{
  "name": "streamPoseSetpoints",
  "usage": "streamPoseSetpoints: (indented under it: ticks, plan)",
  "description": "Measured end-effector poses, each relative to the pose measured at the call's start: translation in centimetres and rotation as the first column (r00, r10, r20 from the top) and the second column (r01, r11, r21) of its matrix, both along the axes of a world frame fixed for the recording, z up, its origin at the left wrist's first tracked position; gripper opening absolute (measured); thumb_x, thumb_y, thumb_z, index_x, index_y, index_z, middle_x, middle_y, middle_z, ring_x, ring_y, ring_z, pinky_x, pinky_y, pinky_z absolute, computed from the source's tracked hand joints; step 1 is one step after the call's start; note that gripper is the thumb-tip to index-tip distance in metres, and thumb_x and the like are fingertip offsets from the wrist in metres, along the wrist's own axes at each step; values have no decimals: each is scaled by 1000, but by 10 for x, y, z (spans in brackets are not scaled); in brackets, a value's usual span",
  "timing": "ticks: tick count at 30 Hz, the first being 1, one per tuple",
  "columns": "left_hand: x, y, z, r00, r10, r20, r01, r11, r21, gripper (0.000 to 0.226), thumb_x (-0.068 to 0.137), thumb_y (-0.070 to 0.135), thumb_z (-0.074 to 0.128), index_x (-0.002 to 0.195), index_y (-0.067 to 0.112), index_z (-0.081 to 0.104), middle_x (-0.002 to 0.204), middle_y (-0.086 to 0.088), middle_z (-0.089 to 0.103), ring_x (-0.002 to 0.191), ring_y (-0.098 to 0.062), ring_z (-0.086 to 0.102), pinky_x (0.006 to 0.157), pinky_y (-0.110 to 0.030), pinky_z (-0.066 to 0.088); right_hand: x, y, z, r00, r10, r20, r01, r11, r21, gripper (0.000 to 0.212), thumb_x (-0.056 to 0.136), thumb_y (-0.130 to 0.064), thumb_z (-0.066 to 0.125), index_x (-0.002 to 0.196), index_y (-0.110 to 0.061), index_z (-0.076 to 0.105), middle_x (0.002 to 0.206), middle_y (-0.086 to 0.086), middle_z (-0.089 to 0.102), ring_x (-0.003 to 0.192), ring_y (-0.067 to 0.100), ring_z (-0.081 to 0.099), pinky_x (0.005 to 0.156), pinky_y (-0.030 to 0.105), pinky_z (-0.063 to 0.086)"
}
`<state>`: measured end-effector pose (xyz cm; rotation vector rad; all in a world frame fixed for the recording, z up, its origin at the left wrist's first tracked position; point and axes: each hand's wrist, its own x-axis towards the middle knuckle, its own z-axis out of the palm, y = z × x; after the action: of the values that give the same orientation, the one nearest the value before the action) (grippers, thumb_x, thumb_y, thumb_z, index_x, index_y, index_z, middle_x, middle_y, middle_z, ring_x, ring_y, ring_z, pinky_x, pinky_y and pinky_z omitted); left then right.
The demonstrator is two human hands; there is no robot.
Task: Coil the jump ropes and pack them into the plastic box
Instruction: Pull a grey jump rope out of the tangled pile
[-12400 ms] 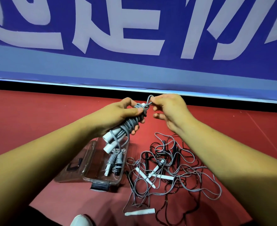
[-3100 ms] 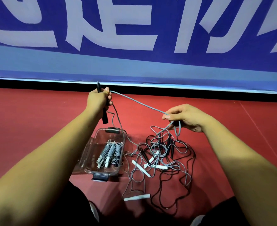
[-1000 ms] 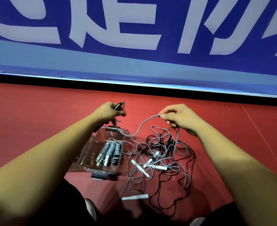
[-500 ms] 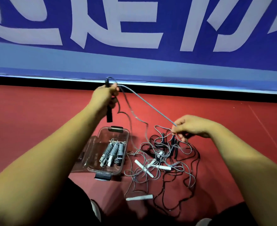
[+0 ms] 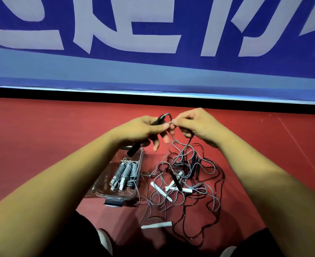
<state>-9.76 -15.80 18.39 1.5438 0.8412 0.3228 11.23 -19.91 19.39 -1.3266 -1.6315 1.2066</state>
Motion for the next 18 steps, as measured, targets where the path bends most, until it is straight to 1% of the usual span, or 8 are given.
streamPoseSetpoints:
  ticks: [2, 4, 7, 9, 12, 14, 16, 18]
  plan:
    - [2, 4, 2, 987, 149, 61, -150, 989, 13, 19, 95, 28, 60, 85, 12, 65, 63, -2, 53, 44, -15, 48, 49, -27, 22, 8, 3, -4, 999, -2, -32, 1, 1000, -25, 15, 87, -14, 69, 83, 0, 70, 56, 8, 48, 48, 18, 41, 51, 24, 35]
    - [-4, 16, 5, 903, 398, 159, -402, 916, -13, 21, 97, 20, 58, 77, 13, 58, 59, 0, 43, 39, -12, 40, 44, -22, 20, 19, 5, -18, 998, 65, -17, -67, 985, -158, 10, 85, -8, 70, 89, 1, 68, 62, 7, 54, 52, 17, 50, 54, 25, 43]
    - [-23, 35, 6, 722, 637, 271, -612, 770, -181, 24, 101, 20, 52, 78, 14, 54, 56, 4, 37, 39, -9, 35, 37, -16, 18, 35, 1, -45, 984, 159, 83, -114, 911, -398, 7, 90, -5, 64, 91, -1, 68, 66, 9, 60, 65, 23, 59, 64, 29, 49]
    - [-40, 44, 2, 654, 722, 228, -685, 692, -227, 22, 101, 22, 51, 81, 15, 55, 59, 5, 41, 40, -8, 38, 36, -14, 20, 41, -2, -57, 962, 203, 183, -105, 893, -438, 15, 96, -12, 58, 90, -4, 70, 66, 7, 62, 70, 25, 61, 67, 30, 48]
    - [-57, 51, -11, 653, 757, 31, -757, 654, -7, 11, 99, 14, 54, 105, 13, 62, 83, -1, 57, 39, -11, 57, 36, -15, 25, 34, -2, -54, 974, 167, 150, -99, 919, -382, 25, 100, -19, 52, 90, -4, 68, 60, 4, 54, 61, 21, 57, 66, 34, 45]
    - [-58, 50, -12, 666, 746, -31, -734, 661, 154, 28, 98, 8, 52, 122, 18, 61, 96, 1, 61, 45, -14, 65, 37, -16, 27, 23, -1, -44, 992, 118, 48, -95, 937, -335, 26, 101, -17, 50, 90, -1, 67, 57, 3, 43, 52, 16, 45, 58, 31, 42]
    - [-50, 41, -8, 783, 622, 13, -612, 767, 191, 32, 99, 8, 51, 128, 20, 61, 111, 1, 68, 51, -14, 66, 38, -17, 27, 10, -1, -32, 993, 121, -15, -120, 947, -298, 26, 100, -16, 51, 90, 1, 67, 57, 2, 36, 49, 13, 35, 52, 26, 34]
    - [-35, 27, -2, 919, 393, 23, -392, 907, 153, 27, 101, 16, 52, 126, 21, 63, 121, -2, 69, 61, -18, 66, 43, -19, 27, 0, -1, -23, 990, 132, -43, -139, 956, -260, 25, 99, -16, 53, 89, 2, 67, 56, 1, 35, 49, 13, 31, 51, 24, 28]
